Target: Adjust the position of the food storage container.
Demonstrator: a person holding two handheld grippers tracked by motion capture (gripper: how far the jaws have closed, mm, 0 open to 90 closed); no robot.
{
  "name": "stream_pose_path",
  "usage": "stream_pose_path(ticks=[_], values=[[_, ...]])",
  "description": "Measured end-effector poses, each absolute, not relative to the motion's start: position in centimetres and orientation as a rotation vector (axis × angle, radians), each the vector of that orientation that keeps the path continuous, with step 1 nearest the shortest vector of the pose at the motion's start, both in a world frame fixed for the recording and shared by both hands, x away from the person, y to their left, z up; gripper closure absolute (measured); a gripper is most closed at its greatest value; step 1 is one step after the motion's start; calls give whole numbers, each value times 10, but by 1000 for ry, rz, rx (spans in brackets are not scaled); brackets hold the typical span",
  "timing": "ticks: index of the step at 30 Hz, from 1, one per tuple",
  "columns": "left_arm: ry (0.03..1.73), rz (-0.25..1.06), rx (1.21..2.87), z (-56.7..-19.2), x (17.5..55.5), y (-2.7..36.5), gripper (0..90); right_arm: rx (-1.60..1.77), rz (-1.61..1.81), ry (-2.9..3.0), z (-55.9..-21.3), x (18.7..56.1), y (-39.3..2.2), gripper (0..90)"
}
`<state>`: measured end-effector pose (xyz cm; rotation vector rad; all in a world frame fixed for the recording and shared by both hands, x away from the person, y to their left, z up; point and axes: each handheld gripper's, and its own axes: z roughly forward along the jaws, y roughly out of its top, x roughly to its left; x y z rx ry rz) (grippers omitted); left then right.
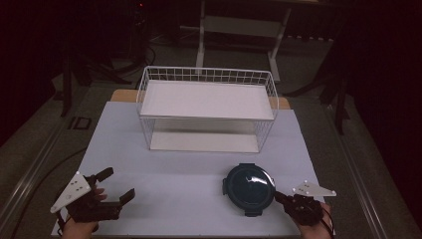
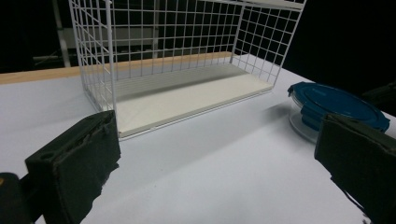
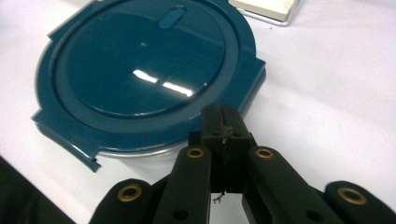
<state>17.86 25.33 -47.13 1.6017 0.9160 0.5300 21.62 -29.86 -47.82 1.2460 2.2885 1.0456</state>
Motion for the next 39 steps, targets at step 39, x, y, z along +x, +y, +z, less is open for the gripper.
stream_pose_path(ticks=[39], values=[[902,514,1634,-473,180,249,3,1223,1074,2355,-480,244,-262,900]])
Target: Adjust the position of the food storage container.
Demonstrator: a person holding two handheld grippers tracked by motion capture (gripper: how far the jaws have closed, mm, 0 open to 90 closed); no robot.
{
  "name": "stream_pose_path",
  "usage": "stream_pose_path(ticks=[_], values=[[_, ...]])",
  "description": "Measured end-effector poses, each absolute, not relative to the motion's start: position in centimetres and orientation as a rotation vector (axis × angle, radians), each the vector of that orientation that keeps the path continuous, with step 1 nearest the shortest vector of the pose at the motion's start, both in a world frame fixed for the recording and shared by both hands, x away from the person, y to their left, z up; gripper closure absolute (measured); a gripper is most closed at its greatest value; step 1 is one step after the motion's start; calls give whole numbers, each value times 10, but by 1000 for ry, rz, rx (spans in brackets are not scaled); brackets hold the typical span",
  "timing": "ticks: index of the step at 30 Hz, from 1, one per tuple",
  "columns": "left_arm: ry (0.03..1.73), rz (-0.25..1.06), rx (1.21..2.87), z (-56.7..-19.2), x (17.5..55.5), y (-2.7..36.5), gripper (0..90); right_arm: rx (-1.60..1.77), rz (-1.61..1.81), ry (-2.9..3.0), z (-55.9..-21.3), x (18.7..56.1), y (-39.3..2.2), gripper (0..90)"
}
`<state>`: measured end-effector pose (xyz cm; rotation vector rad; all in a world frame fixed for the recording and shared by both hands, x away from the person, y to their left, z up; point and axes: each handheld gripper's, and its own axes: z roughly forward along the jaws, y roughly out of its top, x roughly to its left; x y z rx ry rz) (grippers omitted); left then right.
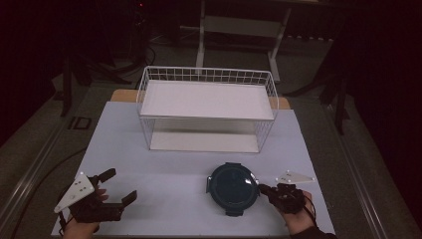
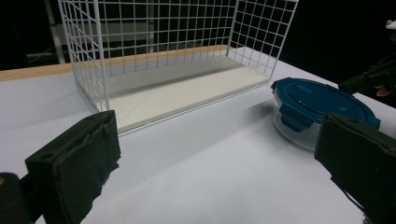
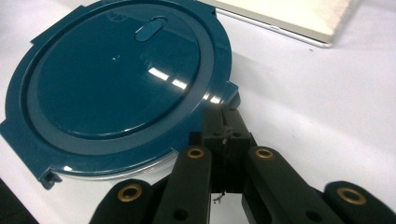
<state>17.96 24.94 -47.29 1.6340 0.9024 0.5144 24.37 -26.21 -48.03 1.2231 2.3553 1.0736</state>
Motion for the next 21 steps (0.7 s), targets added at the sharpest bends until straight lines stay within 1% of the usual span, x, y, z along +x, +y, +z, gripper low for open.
stream_pose_path(ticks=[21], values=[[896,504,1649,-474,180,247,3,1123,1124,2441,-480,248,-222,900]])
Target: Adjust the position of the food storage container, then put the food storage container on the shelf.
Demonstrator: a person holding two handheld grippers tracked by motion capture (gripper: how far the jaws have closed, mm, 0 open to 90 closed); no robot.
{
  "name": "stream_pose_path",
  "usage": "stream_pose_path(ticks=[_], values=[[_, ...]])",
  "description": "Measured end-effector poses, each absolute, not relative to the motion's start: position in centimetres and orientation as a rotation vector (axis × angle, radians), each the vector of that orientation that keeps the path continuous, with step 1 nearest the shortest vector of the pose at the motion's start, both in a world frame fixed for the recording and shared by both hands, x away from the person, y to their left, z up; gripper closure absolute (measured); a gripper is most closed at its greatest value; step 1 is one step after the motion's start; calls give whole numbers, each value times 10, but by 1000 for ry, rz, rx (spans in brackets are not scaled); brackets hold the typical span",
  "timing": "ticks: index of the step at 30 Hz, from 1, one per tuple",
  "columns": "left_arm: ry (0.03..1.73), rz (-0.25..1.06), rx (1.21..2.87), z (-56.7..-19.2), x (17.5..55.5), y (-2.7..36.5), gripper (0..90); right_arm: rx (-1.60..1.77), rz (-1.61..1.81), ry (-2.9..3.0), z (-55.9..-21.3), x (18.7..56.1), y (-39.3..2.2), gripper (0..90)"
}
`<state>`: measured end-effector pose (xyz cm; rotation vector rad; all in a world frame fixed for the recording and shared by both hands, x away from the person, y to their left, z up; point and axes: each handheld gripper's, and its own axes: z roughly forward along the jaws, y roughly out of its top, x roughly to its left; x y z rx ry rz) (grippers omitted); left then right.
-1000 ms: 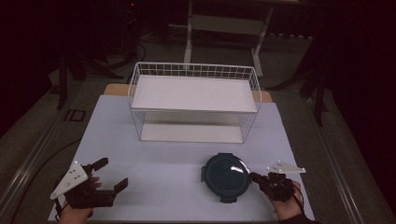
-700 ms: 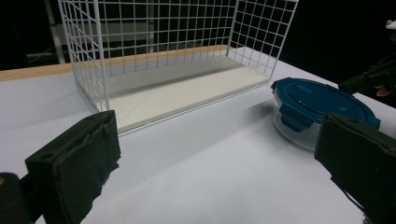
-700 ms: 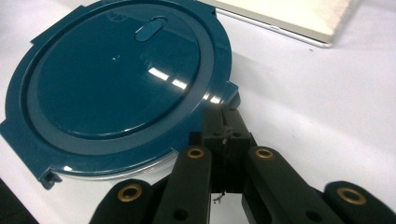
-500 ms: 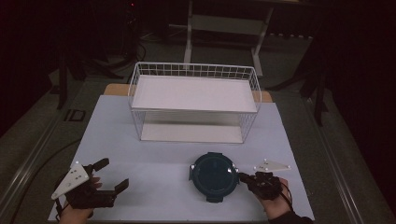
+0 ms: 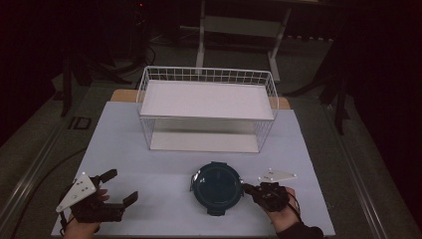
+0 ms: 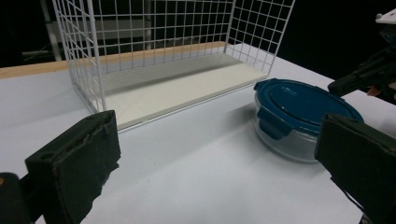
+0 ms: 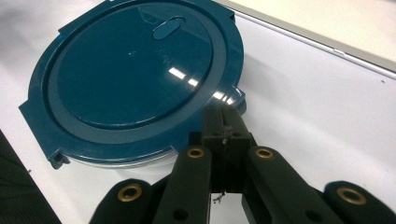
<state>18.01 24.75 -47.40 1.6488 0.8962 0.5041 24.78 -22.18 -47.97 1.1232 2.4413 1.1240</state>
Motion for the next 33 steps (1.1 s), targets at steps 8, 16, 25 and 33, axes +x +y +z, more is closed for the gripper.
stream_pose_path(ticks=[8,16,25,33], values=[[894,503,1657,-474,180,247,3,1099,1138,2457,-480,253,-208,900],[888,495,1668,-475,180,246,3,1068,1155,2473,-480,254,-196,900],[865,470,1640,-475,179,243,3,1043,1253,2389,-467,247,-202,746],[823,441,1658,-466,178,237,3,1005,1423,2247,-448,234,-210,218]])
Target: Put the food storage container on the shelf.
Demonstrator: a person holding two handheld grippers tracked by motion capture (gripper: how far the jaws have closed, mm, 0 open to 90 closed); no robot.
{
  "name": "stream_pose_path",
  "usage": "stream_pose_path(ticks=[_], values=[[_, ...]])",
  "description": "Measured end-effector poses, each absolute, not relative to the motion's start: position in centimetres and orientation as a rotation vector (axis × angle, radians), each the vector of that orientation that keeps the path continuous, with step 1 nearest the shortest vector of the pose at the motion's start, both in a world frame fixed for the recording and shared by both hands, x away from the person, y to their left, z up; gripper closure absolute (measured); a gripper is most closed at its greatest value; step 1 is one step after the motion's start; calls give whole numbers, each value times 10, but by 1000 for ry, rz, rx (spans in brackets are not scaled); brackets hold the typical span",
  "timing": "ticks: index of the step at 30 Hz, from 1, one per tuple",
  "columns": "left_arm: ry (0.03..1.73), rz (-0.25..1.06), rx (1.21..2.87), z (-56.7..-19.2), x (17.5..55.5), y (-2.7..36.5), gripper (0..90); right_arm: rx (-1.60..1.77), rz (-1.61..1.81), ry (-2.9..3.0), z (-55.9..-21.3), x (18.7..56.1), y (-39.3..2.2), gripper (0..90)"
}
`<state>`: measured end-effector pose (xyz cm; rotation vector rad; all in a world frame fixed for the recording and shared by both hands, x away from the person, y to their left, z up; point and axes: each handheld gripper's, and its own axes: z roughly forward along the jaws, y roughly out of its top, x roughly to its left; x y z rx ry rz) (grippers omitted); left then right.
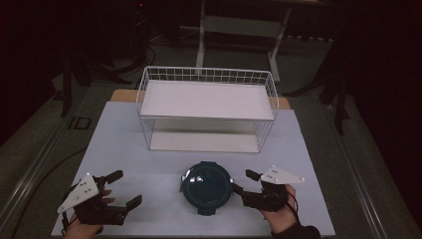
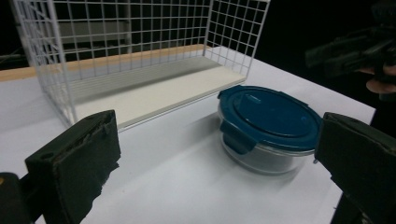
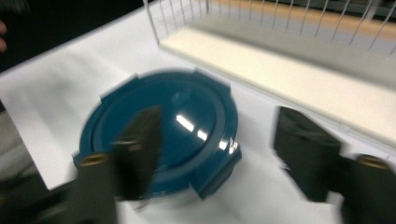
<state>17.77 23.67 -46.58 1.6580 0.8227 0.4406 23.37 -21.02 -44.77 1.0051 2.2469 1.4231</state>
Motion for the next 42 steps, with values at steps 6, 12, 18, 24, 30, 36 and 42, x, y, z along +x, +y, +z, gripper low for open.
stream_pose_path(ticks=[6,12,18,24,30,36,42], values=[[785,373,1681,-453,174,224,3,941,1538,2213,-432,223,-216,139],[782,377,1698,-437,172,211,3,892,1560,2173,-422,216,-218,150],[715,345,1791,-426,182,196,3,878,1589,2160,-417,212,-220,146],[731,287,1872,-417,196,179,3,816,1547,2116,-416,205,-217,148],[742,290,1856,-417,207,168,3,797,1566,2099,-416,202,-217,142],[823,187,1850,-423,225,161,2,790,1576,2076,-419,199,-222,111],[887,105,1865,-433,240,158,3,773,1588,2043,-422,198,-224,109]])
